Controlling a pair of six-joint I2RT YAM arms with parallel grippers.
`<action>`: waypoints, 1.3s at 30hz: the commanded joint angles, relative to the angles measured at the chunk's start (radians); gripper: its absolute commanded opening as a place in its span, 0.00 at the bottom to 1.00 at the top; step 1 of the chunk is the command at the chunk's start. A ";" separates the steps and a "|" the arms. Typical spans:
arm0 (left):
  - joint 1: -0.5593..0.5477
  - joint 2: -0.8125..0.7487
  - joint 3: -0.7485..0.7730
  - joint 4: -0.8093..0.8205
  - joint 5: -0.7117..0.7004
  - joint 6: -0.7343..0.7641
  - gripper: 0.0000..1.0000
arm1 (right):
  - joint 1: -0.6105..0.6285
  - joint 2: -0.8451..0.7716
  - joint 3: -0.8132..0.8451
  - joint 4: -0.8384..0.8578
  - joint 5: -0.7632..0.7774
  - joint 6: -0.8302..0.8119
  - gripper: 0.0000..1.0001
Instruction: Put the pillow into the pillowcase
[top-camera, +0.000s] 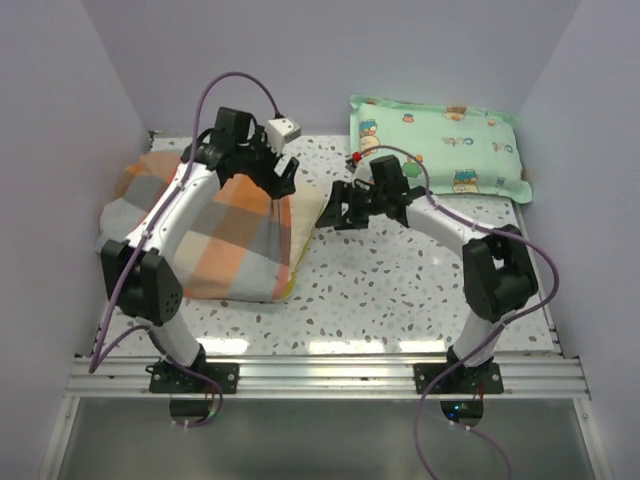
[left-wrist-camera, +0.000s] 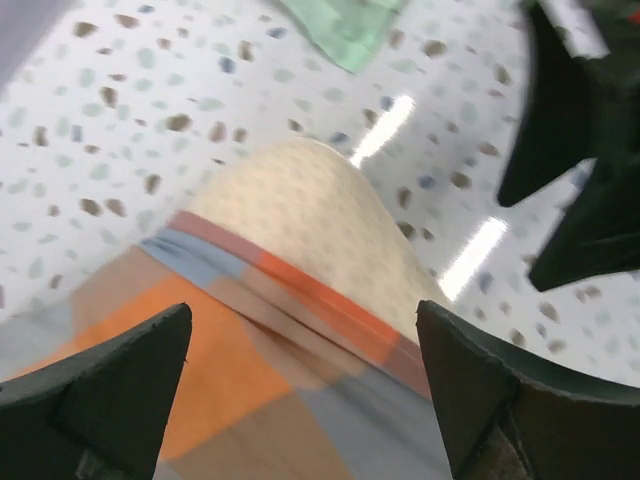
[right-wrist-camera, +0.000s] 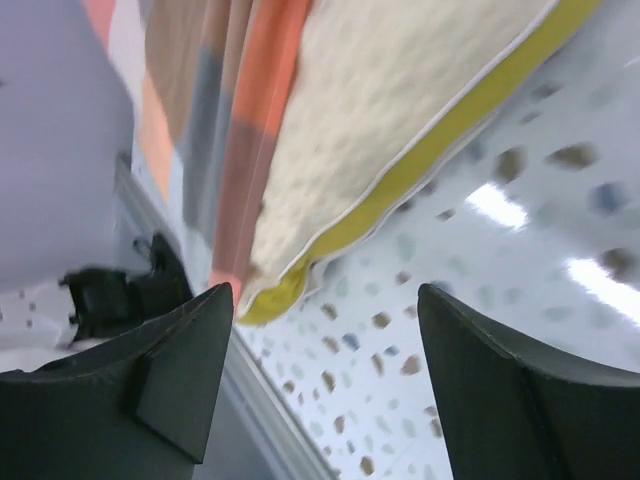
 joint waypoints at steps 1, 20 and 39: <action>-0.016 0.190 0.149 0.180 -0.258 -0.176 1.00 | -0.069 0.047 0.105 -0.067 0.120 -0.087 0.78; -0.054 0.523 0.286 0.104 -0.679 -0.201 0.43 | -0.012 0.494 0.361 0.223 0.092 0.180 0.77; -0.013 0.508 0.268 0.068 -0.779 -0.234 0.14 | 0.029 0.479 0.278 0.189 0.109 0.102 0.50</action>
